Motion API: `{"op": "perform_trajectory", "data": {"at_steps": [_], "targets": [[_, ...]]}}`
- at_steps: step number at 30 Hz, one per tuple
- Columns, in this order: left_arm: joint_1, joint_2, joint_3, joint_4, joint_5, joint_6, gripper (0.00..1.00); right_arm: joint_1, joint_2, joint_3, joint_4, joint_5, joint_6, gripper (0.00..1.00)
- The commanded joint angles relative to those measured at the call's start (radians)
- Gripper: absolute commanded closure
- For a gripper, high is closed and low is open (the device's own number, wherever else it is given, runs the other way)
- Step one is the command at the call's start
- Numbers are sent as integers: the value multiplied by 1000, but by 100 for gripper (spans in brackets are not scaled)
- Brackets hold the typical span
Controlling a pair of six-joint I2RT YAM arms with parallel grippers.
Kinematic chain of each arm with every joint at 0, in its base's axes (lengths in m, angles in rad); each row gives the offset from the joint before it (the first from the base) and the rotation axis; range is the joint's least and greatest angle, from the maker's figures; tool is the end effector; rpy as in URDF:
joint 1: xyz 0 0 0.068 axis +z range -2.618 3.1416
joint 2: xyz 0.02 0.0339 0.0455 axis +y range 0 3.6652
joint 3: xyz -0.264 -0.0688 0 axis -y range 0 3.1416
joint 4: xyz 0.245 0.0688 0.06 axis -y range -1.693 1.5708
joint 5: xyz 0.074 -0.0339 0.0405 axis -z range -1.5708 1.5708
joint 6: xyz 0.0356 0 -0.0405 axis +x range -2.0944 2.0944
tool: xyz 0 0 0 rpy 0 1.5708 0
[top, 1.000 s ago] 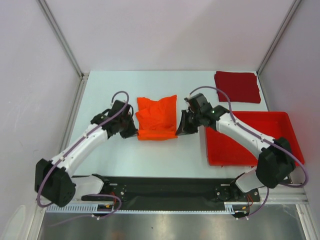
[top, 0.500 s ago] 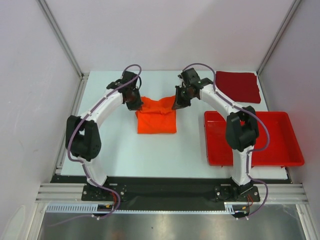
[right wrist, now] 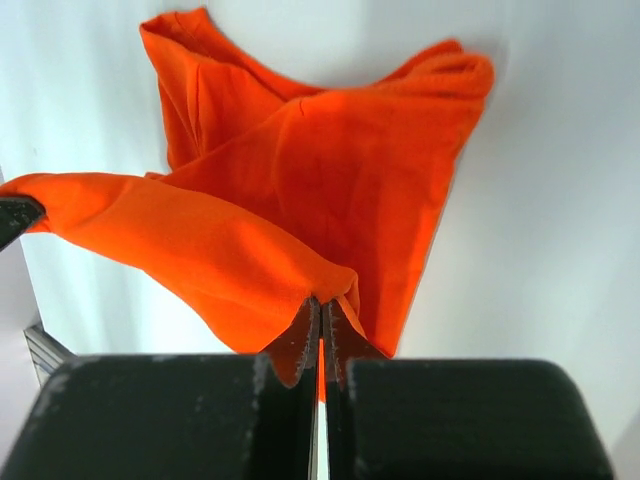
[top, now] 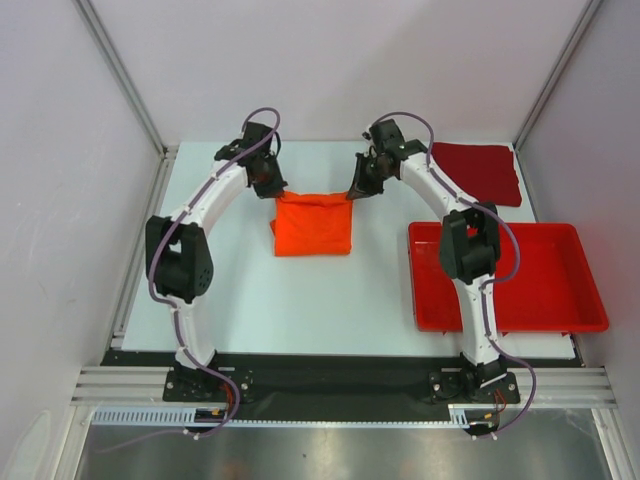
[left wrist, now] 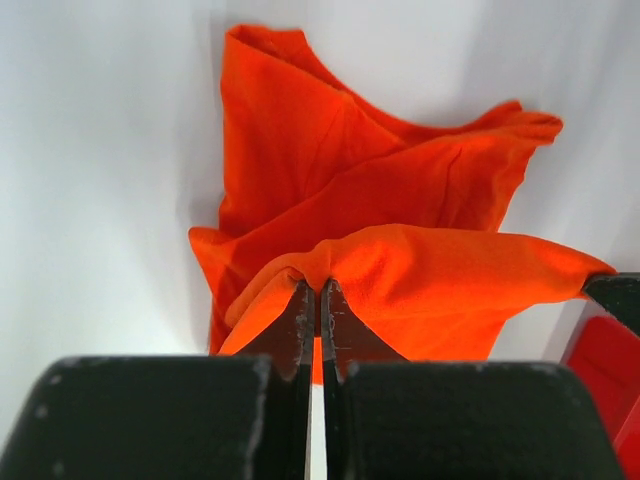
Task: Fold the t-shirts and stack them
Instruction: Fold the tshirt
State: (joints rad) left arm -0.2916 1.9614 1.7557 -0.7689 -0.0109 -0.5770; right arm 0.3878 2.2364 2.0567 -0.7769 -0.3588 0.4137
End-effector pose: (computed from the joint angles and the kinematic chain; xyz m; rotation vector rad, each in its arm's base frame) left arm 0.4159 -0.1244 0.2756 -0.3709 2.5510 -0.3205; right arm 0.4551 0.1994 0.2487 -0.1164 2.6130 0.7591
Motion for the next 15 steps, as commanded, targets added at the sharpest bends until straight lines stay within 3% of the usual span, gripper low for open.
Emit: {"op": "perform_trajectory", "data": {"at_steps": [1, 15], "targets": [[28, 48, 86, 11, 3, 22, 100, -18, 55, 91, 7, -38, -15, 100], [49, 171, 173, 65, 32, 39, 100, -47, 183, 223, 53, -65, 10, 100]]}}
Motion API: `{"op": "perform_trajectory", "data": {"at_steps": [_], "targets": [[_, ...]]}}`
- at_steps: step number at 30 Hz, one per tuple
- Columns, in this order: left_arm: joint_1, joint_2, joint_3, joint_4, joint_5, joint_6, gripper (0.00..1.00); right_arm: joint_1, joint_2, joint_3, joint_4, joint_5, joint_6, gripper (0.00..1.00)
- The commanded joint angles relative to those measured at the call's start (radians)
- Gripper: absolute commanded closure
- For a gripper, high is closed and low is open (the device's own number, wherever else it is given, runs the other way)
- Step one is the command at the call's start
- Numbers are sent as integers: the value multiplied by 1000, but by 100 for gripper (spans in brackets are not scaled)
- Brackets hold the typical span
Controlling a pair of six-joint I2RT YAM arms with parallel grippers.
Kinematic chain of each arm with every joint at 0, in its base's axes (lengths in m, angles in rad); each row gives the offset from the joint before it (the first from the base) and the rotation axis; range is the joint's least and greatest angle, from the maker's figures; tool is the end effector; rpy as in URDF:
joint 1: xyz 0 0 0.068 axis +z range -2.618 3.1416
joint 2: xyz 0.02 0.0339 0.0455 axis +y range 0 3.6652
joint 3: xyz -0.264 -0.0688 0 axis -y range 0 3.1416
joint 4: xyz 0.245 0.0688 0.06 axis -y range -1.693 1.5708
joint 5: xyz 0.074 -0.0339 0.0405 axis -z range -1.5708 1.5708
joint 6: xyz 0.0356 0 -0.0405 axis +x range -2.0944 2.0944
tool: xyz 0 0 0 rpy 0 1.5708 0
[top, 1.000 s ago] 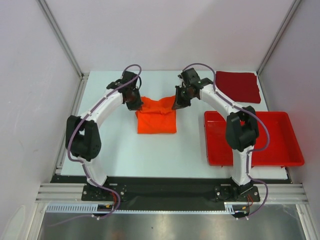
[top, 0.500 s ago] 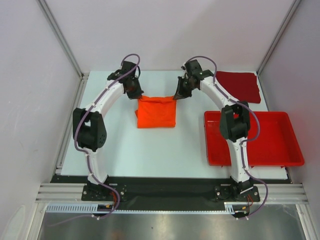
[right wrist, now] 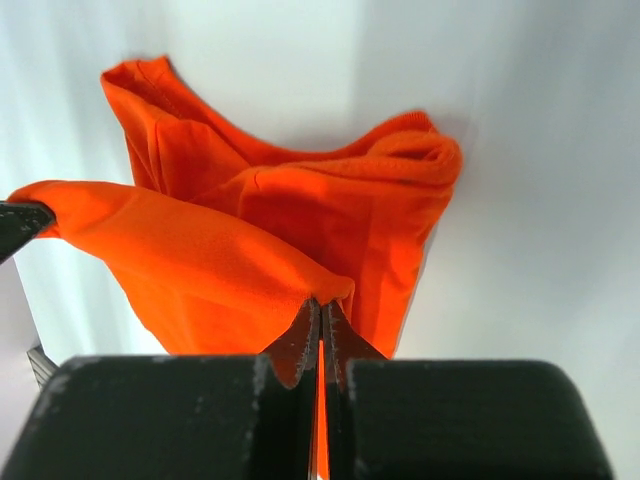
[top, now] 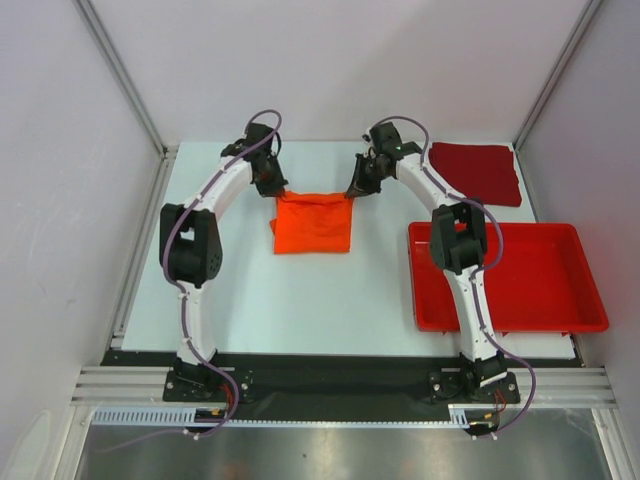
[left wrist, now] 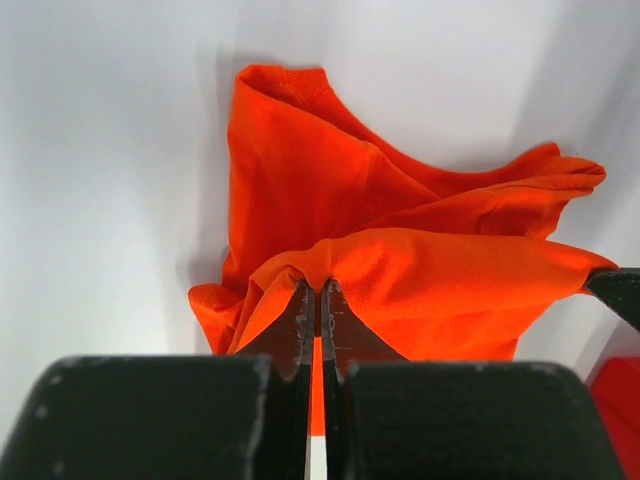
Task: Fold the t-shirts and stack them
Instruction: Fold the tshirt
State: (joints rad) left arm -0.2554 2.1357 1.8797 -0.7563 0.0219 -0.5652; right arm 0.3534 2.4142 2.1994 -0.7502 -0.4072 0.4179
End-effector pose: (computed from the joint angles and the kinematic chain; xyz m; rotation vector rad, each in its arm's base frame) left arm 0.4561 -0.1199 0.2396 -0.3959 2.5890 -0.3259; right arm 0.4925 0.1967 0.2077 -0.0843 2.6198 0.8079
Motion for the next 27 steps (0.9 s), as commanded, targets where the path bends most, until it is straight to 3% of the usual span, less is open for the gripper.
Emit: {"op": "perform_trajectory", "data": {"at_steps": [1, 20, 23, 24, 25, 27], "targets": [[13, -3, 48, 64, 3, 24, 100, -14, 8, 89, 23, -16, 12, 100], [38, 136, 180, 113, 29, 4, 95, -50, 126, 163, 149, -65, 114, 93], [41, 167, 225, 153, 18, 14, 81, -57, 154, 193, 175, -76, 139, 86], [44, 170, 237, 164, 12, 17, 69, -62, 160, 203, 173, -74, 145, 83], [45, 171, 254, 166, -9, 24, 64, -63, 163, 213, 175, -81, 160, 74], [48, 162, 295, 158, -19, 34, 47, -68, 155, 244, 164, -78, 165, 69]]}}
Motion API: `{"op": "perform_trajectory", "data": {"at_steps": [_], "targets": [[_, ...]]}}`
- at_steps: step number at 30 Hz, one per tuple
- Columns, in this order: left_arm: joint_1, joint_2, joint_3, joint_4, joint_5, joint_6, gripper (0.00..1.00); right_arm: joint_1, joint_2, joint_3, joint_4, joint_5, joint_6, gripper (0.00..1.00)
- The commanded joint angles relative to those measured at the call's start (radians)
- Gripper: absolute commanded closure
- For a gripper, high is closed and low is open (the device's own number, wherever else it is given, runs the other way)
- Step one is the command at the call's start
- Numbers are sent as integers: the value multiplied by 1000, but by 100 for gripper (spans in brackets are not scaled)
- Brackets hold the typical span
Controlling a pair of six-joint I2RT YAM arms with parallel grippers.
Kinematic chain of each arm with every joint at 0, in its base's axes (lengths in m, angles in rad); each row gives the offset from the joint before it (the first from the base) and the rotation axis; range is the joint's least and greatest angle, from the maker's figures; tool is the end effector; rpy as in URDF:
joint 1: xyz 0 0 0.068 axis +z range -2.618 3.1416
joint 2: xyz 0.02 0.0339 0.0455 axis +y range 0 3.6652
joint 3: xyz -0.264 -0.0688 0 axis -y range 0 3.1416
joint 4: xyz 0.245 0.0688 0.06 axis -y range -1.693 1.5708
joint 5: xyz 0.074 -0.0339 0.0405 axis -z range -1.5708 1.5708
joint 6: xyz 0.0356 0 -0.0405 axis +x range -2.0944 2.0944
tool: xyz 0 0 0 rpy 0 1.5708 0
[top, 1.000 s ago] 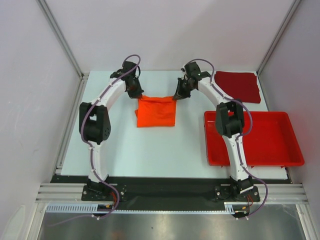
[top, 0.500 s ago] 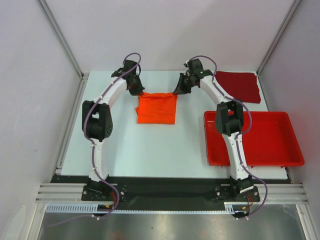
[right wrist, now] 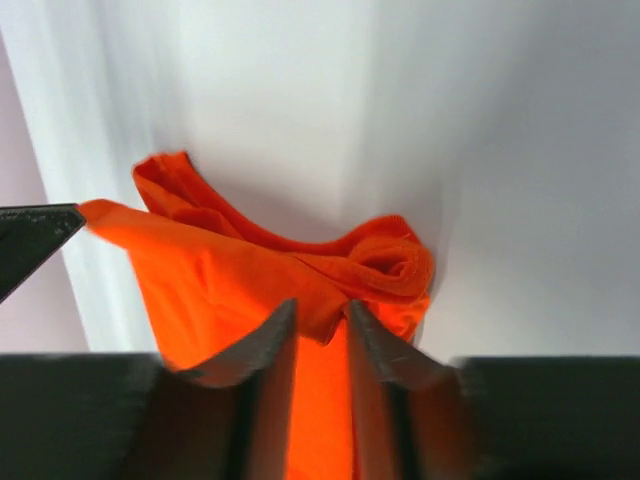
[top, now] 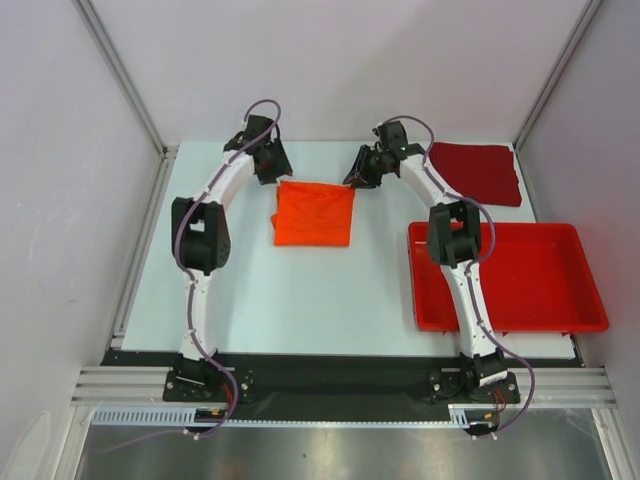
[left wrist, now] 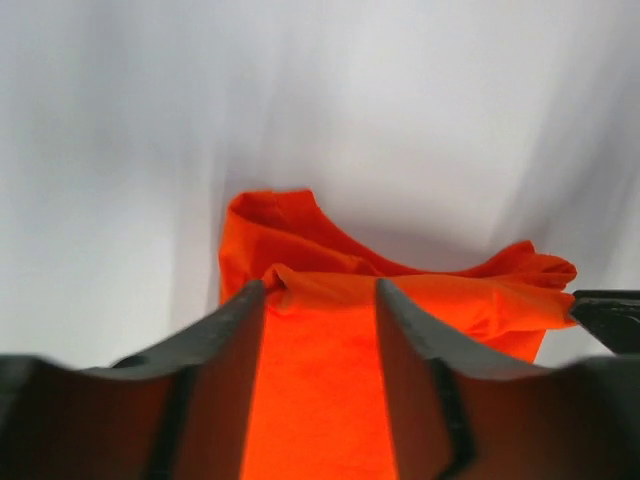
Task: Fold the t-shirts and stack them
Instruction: Fold the tshirt
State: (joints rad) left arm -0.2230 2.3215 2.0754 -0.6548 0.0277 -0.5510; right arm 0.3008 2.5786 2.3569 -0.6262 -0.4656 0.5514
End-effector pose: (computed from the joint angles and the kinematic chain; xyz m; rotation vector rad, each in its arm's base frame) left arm 0.5073 -0.1160 0.2191 -0.3974 2.4757 -0.3615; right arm 0.5353 0.1828 0.1797 0.0905 2.5202 0.9348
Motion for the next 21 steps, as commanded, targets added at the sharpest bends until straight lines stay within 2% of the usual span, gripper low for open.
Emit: {"op": "perform_trajectory", "data": {"at_steps": [1, 4, 5, 8, 9, 10, 12, 13, 15, 16, 18, 19, 21], "targets": [[17, -46, 106, 49, -56, 25, 42, -17, -18, 96, 31, -2, 28, 61], [17, -127, 91, 34, -69, 42, 39, -19, -76, 99, -32, 37, -2, 51], [16, -160, 28, 43, -52, 48, 39, -20, -92, 87, -47, 35, -13, 50], [8, -278, -110, 116, 38, 59, 50, 0, -172, -11, -64, 34, -62, 47], [7, -301, -202, 159, 69, 56, 59, 7, -213, -36, -63, 42, -76, 47], [7, -319, -243, 181, 102, 49, 63, 24, -227, -85, -56, 47, -88, 48], [7, -346, -351, 257, 215, 22, 75, 37, -250, -129, -15, -6, -91, 52], [7, -349, -379, 282, 248, 11, 77, 49, -248, -155, -4, -22, -88, 65], [7, -334, -431, 340, 329, -13, 84, 64, -247, -177, 37, -50, -76, 75], [5, -327, -442, 354, 349, -21, 85, 69, -241, -186, 54, -63, -70, 84], [4, -301, -460, 386, 368, -27, 90, 77, -233, -231, 130, -97, -47, 93], [5, -288, -460, 394, 371, -27, 90, 77, -226, -240, 150, -103, -22, 100], [5, -246, -448, 405, 367, -17, 91, 72, -193, -254, 207, -122, -2, 100]]}}
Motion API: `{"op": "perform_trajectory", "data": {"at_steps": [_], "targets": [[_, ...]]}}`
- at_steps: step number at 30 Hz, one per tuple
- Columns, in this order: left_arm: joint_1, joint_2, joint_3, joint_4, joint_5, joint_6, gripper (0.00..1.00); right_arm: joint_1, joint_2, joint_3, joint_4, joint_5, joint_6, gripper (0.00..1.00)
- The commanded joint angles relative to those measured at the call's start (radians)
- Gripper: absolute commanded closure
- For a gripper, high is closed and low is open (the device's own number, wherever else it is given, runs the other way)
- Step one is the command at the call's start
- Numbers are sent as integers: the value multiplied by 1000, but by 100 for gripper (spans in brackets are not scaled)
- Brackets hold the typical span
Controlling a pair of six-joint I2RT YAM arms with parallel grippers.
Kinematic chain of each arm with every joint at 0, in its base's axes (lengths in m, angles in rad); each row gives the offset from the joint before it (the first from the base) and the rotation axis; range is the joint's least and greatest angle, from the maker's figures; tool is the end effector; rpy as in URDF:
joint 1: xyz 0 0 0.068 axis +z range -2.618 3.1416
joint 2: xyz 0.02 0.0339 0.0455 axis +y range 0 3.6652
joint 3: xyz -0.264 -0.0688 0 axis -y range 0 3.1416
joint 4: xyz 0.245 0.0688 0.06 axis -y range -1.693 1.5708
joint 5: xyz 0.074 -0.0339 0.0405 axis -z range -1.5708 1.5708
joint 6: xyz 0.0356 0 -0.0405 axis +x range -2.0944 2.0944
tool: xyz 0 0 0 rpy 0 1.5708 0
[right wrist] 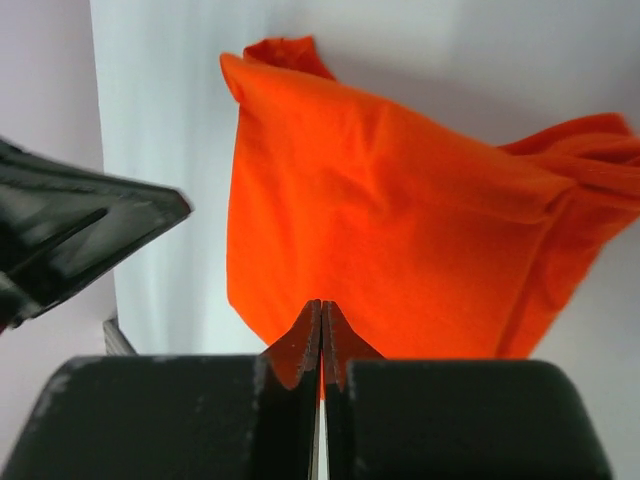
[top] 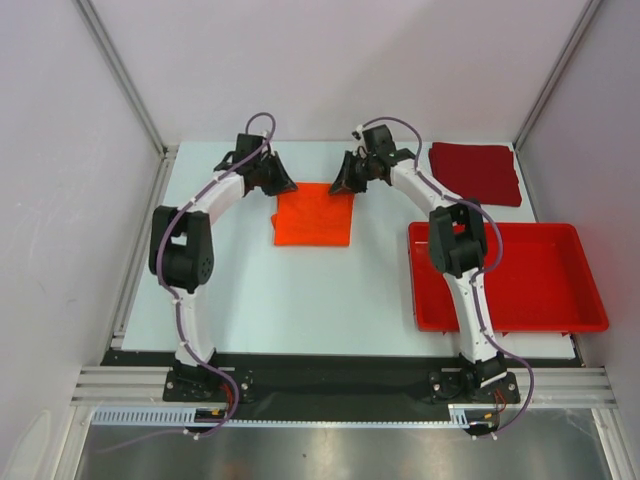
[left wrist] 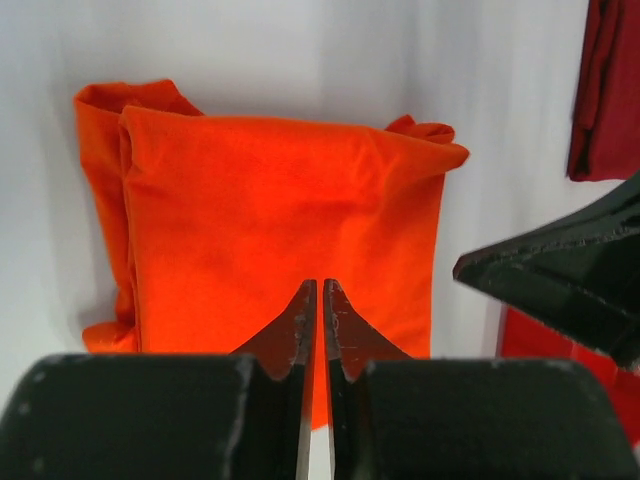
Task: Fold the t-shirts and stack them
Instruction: Fold the tshirt
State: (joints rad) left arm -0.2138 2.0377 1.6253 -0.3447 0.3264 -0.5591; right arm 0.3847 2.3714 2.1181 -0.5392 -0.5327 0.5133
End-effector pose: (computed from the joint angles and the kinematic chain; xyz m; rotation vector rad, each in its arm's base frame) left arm 0.4526 -0.1100 0.2320 -0.2444 2.3925 -0.7555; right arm 0.4893 0.2176 0.2195 -0.1167 2.4761 1.0440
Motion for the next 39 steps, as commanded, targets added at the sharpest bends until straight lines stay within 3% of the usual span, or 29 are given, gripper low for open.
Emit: {"op": "perform_trajectory", "data": {"at_steps": [1, 13, 16, 20, 22, 26, 30, 35, 39], "targets": [[-2, 50, 5, 104, 63, -7, 91, -10, 26, -18, 137, -58, 57, 100], [74, 262, 59, 299, 42, -41, 95, -82, 238, -21, 416, -81, 116, 100], [97, 274, 88, 294, 45, -32, 95, -108, 258, 57, 342, -41, 84, 99], [103, 254, 130, 230, 39, 4, 94, -136, 247, 135, 236, -18, 64, 87], [103, 210, 119, 205, 48, 14, 94, -136, 223, 152, 154, 10, 22, 80], [88, 90, 16, 175, 60, 28, 93, -126, 80, 96, 61, 19, -42, 76], [74, -39, -108, 151, 62, 24, 93, -92, -65, -51, 3, 23, -99, 69], [60, -200, -263, 127, 51, 42, 93, -23, -263, -251, 11, 89, -124, 62], [53, -249, -353, 131, 75, 34, 93, 23, -336, -372, 48, 7, -76, 62]]}}
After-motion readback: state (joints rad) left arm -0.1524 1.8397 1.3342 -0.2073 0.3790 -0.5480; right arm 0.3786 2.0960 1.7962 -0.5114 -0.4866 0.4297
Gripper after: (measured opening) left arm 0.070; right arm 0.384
